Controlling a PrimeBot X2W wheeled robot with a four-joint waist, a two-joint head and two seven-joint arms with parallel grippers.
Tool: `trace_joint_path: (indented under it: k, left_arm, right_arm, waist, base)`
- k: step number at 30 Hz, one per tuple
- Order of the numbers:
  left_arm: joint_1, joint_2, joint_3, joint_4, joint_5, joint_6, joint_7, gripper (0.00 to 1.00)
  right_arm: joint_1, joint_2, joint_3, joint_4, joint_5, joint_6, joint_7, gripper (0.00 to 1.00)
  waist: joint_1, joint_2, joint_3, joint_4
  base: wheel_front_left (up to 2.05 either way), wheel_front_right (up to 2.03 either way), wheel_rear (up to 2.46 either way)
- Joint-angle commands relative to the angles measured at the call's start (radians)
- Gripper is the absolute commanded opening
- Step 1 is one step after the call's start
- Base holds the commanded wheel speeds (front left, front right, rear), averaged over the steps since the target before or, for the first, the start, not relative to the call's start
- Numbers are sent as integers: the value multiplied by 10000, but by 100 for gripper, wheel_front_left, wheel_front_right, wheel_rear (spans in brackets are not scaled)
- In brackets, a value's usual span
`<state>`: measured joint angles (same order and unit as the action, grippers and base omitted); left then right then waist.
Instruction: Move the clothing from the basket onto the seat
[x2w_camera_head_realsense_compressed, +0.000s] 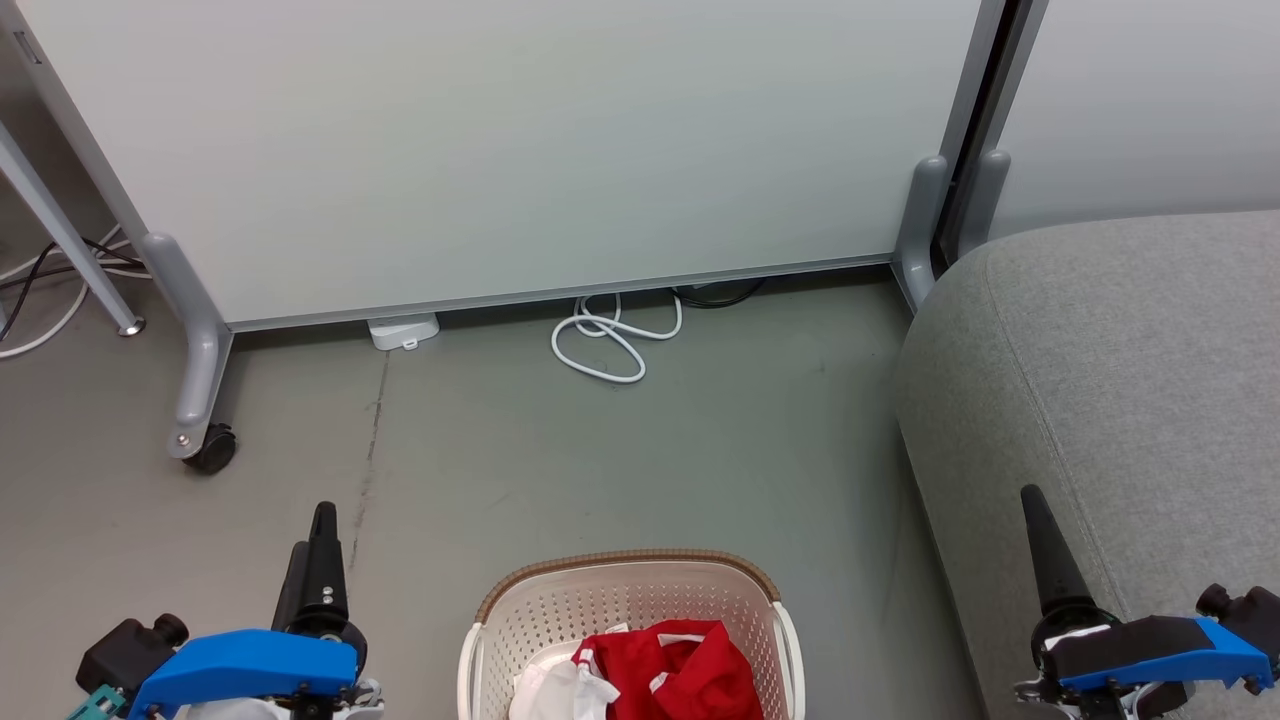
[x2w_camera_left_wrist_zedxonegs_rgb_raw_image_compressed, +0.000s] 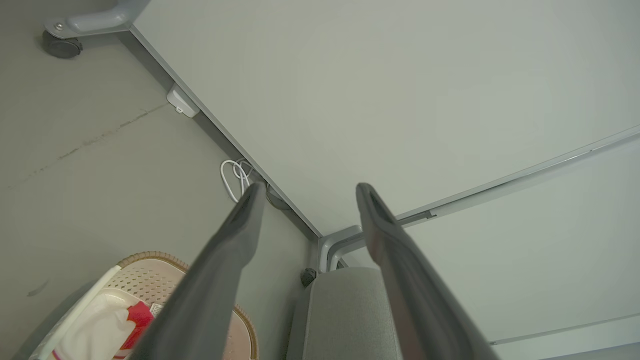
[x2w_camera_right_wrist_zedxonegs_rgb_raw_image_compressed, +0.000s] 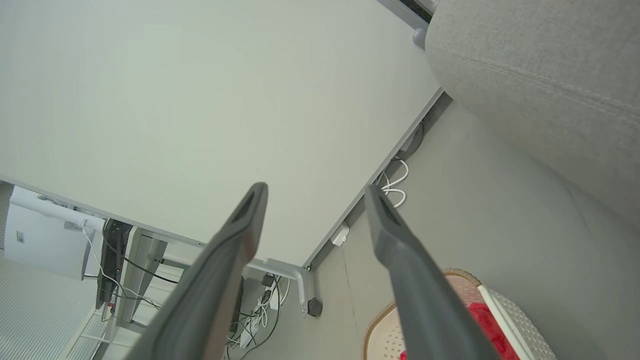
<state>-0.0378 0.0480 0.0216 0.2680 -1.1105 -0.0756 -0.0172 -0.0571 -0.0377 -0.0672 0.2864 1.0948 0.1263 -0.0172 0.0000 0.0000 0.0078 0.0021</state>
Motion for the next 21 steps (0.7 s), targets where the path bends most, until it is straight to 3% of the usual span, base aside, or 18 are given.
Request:
trace_joint_path:
  k: [1,21]
  left_arm:
    - [-269,99,-82,-173,514,47,-126,100]
    - [-337,289,-664,-320,3780,232,-813,100]
  right_arm:
    - [-269,-63,30,-203,-498,30,-125,100]
    - [-272,-94,202,-433,-3772,41,-589,100]
  waist:
    - [0,0,1,6]
    - [0,0,30,37]
  base:
    - [0,0,0]
    - [0,0,0]
